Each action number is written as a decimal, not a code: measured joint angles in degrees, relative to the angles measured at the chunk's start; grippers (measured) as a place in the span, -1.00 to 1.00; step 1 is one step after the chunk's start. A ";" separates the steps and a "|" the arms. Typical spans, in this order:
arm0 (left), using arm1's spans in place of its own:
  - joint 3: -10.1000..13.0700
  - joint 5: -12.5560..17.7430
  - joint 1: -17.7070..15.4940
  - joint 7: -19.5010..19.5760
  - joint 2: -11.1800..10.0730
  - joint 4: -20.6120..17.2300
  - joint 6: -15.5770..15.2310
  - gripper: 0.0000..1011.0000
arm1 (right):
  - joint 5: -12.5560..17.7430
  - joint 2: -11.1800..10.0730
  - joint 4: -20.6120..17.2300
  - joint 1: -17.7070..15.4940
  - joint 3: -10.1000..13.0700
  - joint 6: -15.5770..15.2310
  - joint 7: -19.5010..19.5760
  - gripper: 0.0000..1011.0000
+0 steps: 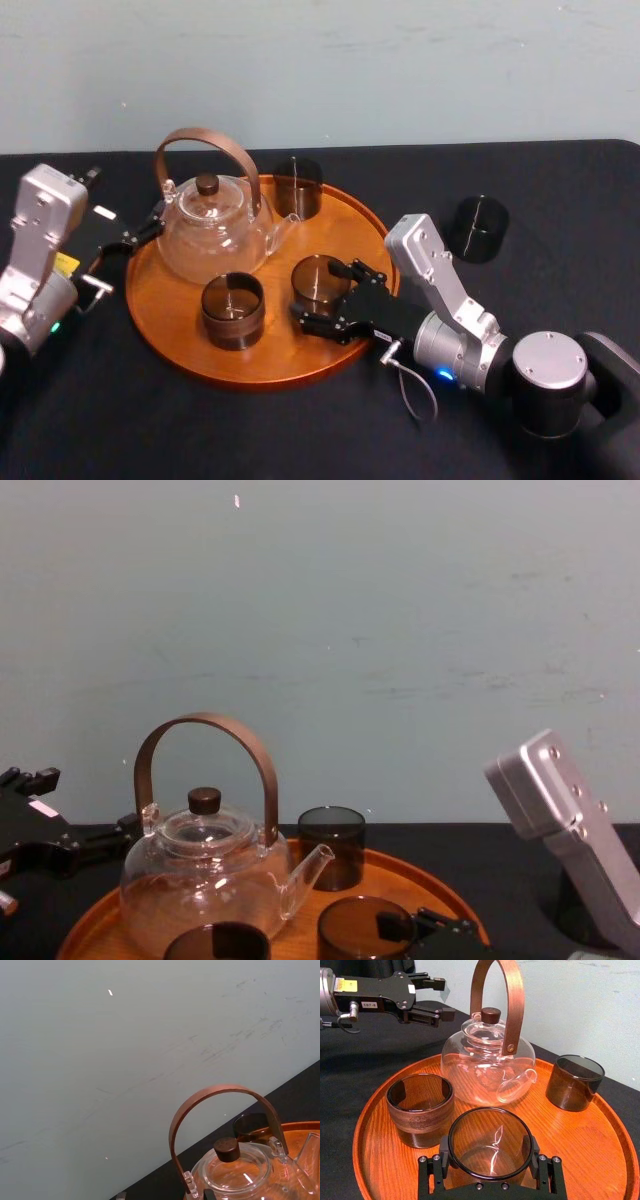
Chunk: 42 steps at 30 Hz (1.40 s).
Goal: Pick up the glass from the table and place it on the tray.
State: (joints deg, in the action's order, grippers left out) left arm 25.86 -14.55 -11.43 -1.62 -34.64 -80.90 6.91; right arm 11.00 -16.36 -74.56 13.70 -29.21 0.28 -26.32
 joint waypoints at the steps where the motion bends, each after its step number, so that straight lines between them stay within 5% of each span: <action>1: 0.00 0.00 0.00 0.00 0.00 0.00 0.00 0.98 | 0.00 0.00 -0.01 0.00 0.00 0.00 0.00 0.80; 31: 0.00 0.00 0.00 0.00 0.00 0.00 0.00 0.98 | 0.72 -0.36 -0.67 -0.30 0.46 -0.01 -0.38 0.98; 36: 0.00 0.00 0.00 0.00 0.00 0.00 0.00 0.98 | 0.96 -1.37 -3.07 -1.27 1.01 0.05 -0.15 0.98; 37: 0.00 0.00 0.00 0.00 0.00 0.00 0.00 0.98 | 1.82 -3.85 -9.69 -4.04 3.28 0.79 0.99 0.98; 42: 0.00 0.00 0.00 0.00 0.00 0.00 0.00 0.98 | 2.48 -5.41 -13.61 -6.08 4.97 1.57 1.59 0.98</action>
State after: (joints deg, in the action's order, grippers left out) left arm 25.86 -14.55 -11.43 -1.62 -34.64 -80.90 6.91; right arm 13.48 -21.78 -88.17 7.62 -24.25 1.86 -24.73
